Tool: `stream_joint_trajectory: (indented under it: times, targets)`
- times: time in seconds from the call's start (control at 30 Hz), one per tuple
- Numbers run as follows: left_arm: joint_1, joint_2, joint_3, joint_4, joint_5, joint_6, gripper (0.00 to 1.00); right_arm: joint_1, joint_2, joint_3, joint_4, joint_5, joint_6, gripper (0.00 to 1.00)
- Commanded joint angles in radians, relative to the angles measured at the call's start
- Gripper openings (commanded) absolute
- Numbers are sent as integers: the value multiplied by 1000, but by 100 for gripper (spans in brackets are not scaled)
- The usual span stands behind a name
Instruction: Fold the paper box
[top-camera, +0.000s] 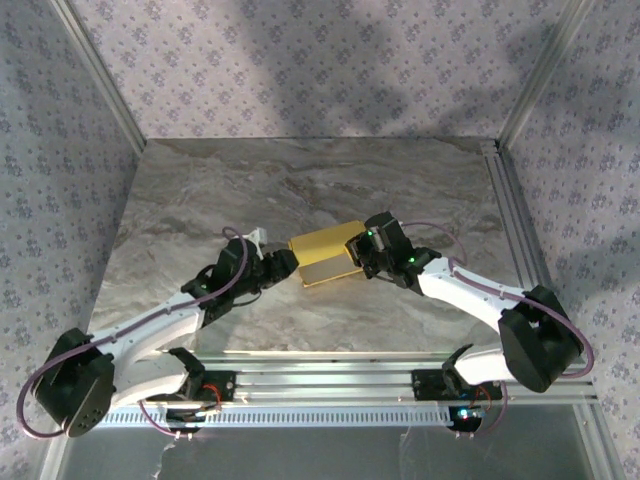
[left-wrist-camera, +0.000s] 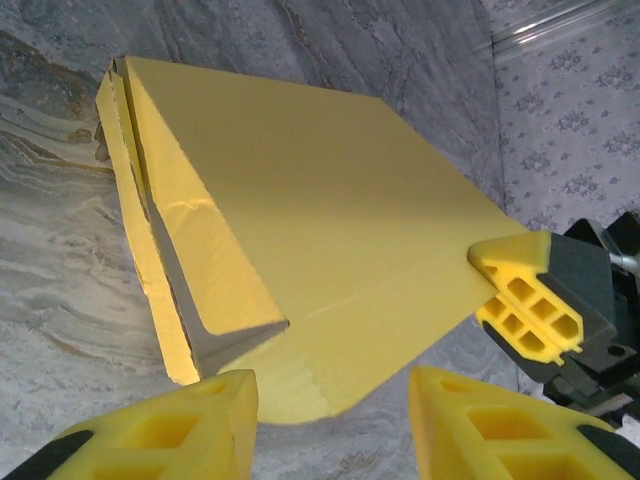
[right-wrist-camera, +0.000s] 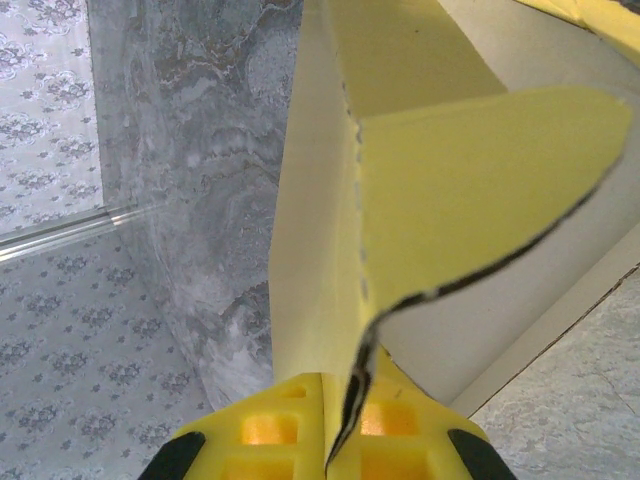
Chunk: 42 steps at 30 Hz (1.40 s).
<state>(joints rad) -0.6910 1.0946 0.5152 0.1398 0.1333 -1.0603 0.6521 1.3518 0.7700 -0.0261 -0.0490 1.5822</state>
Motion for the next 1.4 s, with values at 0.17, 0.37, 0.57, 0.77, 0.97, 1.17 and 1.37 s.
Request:
stream_joint_trajectory:
  times: [0.17,0.37,0.57,0.77,0.97,1.17,1.37]
  targets:
    - [-2,111,31,171,80,-44,42,-6,-6,-9,-56,13,-5,0]
    - [-25,99,31,153,48,-47,42,-7,-4,-11,-54,13,-7,0]
    - [-34,90,19,146,34,-66,41,-5,-1,-10,-49,9,-6,0]
    - [-51,104,-5,192,6,-143,38,-3,-4,-10,-53,13,-7,0]
    - [-60,64,1,125,-44,-242,37,-2,-6,-13,-53,12,-5,0]
    - [-67,51,3,91,-53,-306,35,-2,-6,-13,-53,15,-5,0]
    - [-34,-19,10,-59,-117,-284,41,-3,-12,-13,-62,14,-10,0]
